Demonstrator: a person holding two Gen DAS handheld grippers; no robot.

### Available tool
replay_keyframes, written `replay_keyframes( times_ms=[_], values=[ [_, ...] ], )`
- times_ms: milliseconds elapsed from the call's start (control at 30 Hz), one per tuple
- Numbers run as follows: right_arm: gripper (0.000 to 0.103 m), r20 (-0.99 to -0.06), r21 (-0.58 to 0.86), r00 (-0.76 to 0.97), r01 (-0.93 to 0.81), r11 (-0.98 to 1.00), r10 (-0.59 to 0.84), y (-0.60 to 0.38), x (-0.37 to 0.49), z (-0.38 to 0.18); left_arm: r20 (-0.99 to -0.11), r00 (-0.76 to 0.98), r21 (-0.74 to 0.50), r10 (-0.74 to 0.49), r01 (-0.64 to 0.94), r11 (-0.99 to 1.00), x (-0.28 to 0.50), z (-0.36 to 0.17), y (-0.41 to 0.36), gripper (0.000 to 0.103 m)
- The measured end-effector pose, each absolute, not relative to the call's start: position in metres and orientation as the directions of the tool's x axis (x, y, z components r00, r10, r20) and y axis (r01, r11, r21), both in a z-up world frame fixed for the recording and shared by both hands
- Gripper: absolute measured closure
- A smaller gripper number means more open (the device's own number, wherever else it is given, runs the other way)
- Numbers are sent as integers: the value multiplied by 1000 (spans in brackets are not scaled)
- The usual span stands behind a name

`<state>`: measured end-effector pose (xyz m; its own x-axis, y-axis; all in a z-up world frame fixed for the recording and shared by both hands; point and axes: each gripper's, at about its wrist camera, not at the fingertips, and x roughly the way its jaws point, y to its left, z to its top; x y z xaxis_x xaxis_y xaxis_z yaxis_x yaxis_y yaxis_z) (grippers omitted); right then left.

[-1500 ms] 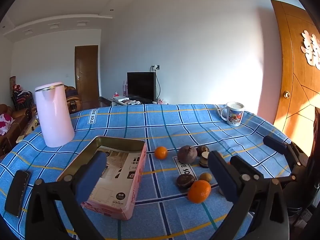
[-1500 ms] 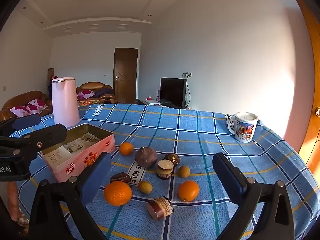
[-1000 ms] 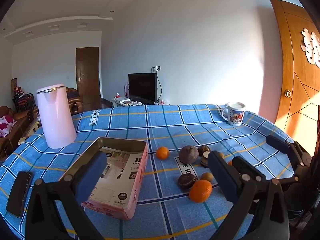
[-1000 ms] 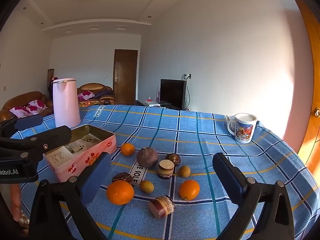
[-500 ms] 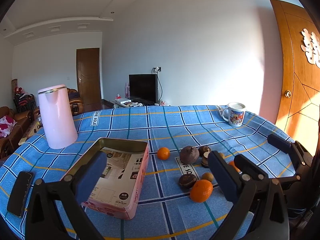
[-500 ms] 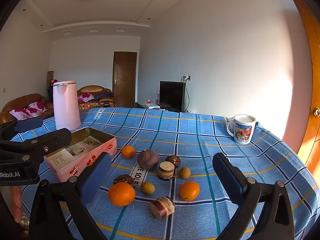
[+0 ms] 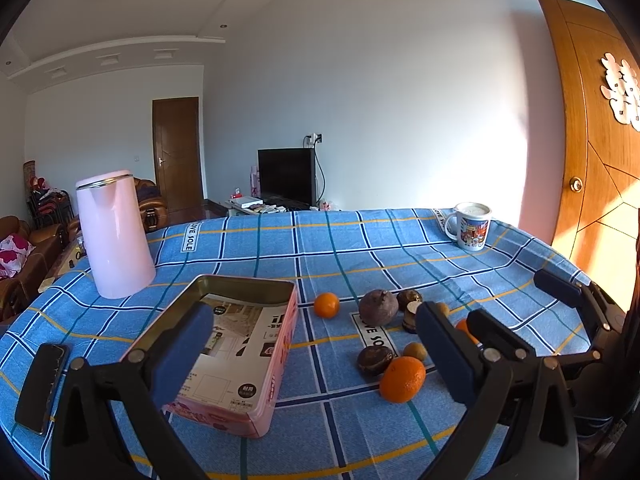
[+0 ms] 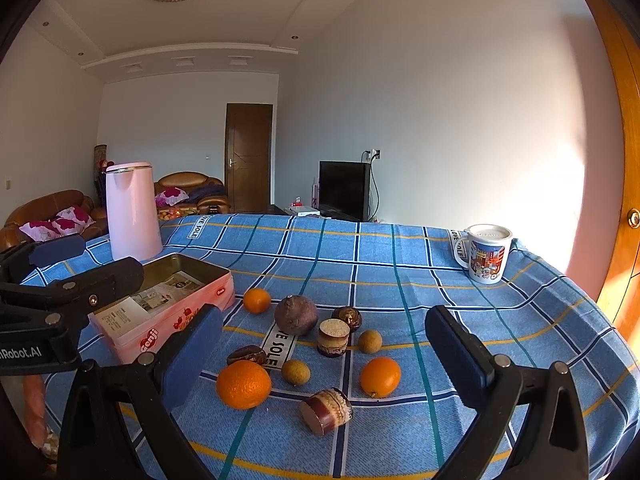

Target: Organize fruits

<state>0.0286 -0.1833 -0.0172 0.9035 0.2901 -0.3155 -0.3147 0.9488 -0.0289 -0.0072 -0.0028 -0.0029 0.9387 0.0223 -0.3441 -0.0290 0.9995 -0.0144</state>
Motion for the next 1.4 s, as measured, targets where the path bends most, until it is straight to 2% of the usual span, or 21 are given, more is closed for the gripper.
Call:
replay_keyframes(
  times_ms=[1400],
  values=[
    [1,-341,-30,894,-319,947,290,-183,30,-25,-366,930,-2,27,-30,1000,-4,-10,-9,0]
  ],
)
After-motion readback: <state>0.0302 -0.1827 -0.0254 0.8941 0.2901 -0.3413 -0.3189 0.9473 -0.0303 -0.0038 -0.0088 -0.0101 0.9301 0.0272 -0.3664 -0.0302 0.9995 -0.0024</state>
